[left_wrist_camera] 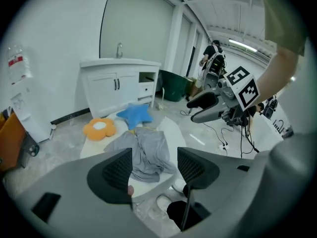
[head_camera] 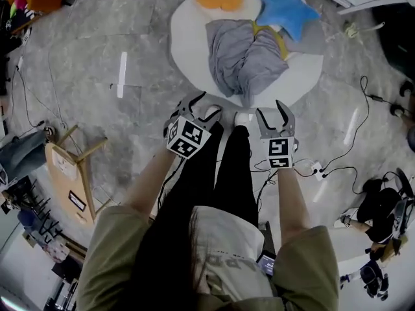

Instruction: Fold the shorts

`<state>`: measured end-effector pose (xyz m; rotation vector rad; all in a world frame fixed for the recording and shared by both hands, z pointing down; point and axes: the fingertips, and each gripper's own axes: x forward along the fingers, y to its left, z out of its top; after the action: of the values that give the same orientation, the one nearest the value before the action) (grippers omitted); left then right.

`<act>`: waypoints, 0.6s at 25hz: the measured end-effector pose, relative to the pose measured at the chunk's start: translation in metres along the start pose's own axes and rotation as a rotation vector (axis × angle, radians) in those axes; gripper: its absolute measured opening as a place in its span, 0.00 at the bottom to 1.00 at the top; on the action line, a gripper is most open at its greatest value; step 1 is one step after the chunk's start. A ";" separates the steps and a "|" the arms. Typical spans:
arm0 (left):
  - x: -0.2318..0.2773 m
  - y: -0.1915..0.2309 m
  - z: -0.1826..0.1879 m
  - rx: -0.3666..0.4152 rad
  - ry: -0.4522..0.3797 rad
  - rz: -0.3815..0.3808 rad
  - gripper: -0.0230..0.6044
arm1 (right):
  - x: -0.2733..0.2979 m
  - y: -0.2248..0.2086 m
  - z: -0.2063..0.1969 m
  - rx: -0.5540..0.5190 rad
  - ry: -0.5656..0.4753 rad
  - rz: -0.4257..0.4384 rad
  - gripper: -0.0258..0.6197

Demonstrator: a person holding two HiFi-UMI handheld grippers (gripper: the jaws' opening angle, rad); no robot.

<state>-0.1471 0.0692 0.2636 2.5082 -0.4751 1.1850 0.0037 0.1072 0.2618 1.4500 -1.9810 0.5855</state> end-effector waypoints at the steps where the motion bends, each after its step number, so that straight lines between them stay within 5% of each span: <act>1: 0.015 -0.001 -0.013 0.006 0.025 -0.022 0.49 | 0.014 0.007 -0.020 0.004 0.038 0.012 0.43; 8: 0.129 -0.012 -0.095 0.053 0.140 -0.077 0.49 | 0.108 0.053 -0.153 0.014 0.229 0.134 0.43; 15: 0.241 -0.013 -0.184 0.018 0.216 -0.065 0.49 | 0.193 0.079 -0.250 0.001 0.291 0.187 0.43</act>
<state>-0.1212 0.1212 0.5614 2.3546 -0.3257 1.4187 -0.0601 0.1651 0.5760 1.1142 -1.8922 0.8289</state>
